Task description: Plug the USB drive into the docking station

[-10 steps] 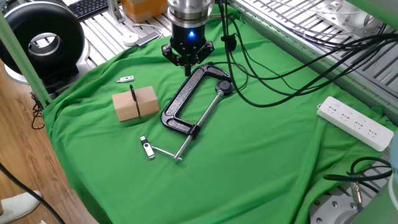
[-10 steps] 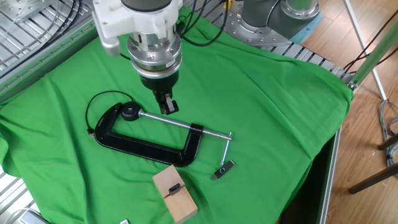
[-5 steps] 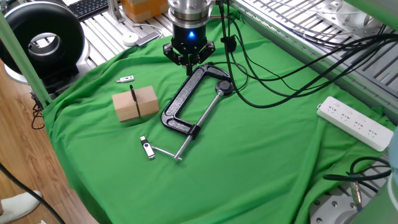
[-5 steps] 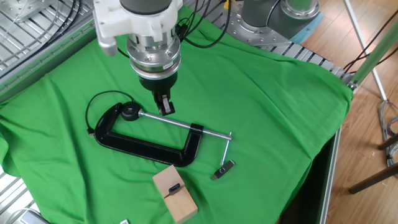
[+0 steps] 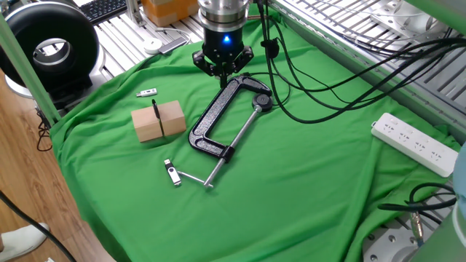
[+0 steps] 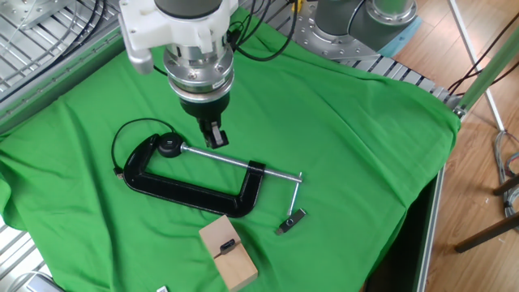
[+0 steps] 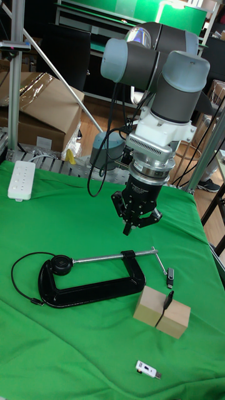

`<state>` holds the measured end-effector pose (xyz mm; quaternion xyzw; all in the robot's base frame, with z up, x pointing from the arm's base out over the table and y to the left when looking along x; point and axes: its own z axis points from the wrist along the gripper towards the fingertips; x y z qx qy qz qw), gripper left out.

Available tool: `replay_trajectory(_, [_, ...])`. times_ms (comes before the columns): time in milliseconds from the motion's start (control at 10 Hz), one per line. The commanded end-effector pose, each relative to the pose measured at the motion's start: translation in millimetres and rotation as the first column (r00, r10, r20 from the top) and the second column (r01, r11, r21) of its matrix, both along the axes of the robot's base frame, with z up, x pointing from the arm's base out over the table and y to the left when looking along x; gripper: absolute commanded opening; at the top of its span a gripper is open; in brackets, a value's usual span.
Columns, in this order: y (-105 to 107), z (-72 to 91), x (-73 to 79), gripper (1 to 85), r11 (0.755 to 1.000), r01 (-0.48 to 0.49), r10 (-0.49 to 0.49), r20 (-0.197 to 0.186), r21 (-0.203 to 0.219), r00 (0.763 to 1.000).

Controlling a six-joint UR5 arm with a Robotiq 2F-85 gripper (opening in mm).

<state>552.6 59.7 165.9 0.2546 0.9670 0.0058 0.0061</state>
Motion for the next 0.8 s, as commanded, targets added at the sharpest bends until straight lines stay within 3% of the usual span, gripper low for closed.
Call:
replay_trajectory(0, [12.1, 2.1, 0.7, 1.7, 0.998, -0.022, 0.022, 0.003, 0.051, 1.000])
replay_trajectory(100, [28.8, 3.7, 3.0, 1.7, 0.993, -0.036, 0.034, 0.015, 0.115, 0.999])
replay_trajectory(200, [29.6, 3.7, -3.8, 1.7, 0.990, -0.069, 0.071, -0.007, 0.119, 0.997])
replay_trajectory(300, [7.0, 2.0, -14.7, 1.7, 0.994, -0.107, 0.109, -0.053, 0.036, 0.993])
replay_trajectory(500, [10.2, 2.5, -21.1, 1.7, 0.990, -0.129, 0.132, -0.075, 0.053, 0.988])
replay_trajectory(600, [9.8, 2.4, -19.6, 1.7, 0.984, -0.172, 0.176, -0.067, 0.053, 0.982])
replay_trajectory(700, [16.2, 2.4, -8.5, 1.7, 0.975, -0.212, 0.214, -0.017, 0.070, 0.977])
